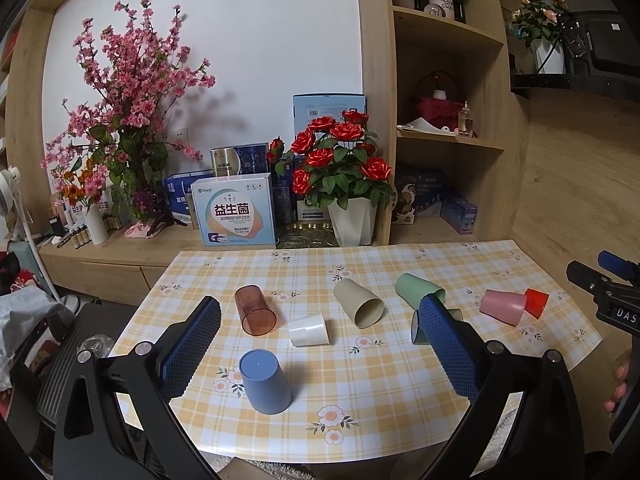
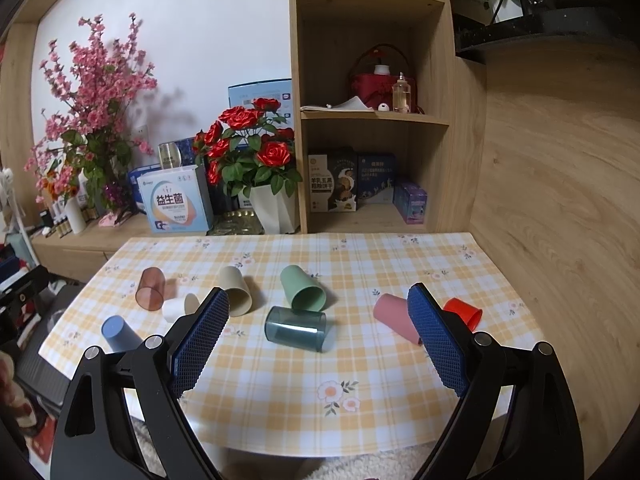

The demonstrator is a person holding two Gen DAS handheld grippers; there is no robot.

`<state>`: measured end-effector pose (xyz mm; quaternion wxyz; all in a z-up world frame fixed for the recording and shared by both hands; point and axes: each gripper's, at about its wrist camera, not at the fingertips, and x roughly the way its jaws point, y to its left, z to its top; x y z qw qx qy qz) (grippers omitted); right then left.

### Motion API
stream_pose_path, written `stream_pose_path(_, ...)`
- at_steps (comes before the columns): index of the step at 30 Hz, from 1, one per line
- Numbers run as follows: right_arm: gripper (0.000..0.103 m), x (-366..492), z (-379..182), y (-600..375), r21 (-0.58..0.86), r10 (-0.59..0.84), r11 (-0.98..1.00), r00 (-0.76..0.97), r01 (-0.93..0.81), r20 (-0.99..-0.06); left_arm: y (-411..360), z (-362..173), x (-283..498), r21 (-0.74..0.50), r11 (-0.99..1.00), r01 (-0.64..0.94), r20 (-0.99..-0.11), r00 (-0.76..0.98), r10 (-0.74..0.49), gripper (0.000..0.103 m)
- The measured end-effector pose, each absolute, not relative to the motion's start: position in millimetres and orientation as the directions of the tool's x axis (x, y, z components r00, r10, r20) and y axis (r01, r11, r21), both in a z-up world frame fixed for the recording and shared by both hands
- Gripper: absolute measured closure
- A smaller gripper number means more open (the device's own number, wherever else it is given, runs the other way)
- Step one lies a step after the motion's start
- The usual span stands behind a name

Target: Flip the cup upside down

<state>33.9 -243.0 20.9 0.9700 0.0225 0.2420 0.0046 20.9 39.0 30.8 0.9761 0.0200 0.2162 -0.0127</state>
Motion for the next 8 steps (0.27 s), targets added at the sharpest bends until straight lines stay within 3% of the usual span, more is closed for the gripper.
stream_pose_path(8,0.015,34.3,17.2,-242.4,0.051,0.021,0.999,0.880,0.004,-0.474,42.8,29.2,23.7,0.032,0.999,0.007,-0.430,0.903,0.008,0.006)
